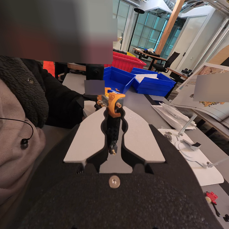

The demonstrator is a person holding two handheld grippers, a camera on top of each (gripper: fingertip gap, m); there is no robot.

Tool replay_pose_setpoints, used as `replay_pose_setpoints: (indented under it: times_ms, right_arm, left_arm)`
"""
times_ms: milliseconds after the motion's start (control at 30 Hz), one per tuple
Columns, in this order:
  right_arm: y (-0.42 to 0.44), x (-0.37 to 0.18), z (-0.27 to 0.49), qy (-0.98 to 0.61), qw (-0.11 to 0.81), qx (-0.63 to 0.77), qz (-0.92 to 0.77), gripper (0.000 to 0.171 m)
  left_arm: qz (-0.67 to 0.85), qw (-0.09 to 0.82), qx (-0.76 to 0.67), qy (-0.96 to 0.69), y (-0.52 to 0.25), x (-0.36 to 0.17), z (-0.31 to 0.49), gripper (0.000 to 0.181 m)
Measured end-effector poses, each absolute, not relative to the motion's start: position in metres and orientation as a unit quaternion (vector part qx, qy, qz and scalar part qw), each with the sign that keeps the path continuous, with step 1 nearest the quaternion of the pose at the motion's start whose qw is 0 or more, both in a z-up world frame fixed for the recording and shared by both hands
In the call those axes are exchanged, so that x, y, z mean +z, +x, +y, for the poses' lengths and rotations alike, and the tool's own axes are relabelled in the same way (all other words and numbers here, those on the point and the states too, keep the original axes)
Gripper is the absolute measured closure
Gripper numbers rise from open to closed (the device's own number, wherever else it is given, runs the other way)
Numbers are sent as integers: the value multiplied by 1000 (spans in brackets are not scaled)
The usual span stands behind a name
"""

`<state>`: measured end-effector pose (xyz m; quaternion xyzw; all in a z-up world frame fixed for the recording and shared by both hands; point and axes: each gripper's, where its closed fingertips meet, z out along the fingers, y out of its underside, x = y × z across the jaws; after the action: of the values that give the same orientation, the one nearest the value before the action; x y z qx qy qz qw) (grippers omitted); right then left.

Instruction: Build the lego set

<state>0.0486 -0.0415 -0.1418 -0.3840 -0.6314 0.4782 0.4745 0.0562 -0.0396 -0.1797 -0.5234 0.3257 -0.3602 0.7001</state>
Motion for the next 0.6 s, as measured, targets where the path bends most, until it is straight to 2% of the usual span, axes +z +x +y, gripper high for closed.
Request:
replay_pose_setpoints:
  times_ms: [600]
  right_arm:
    - [45, -134, -36, -413, 502, 412, -639, 152]
  left_arm:
    - [280, 677, -446, -514, 53, -177, -38, 151]
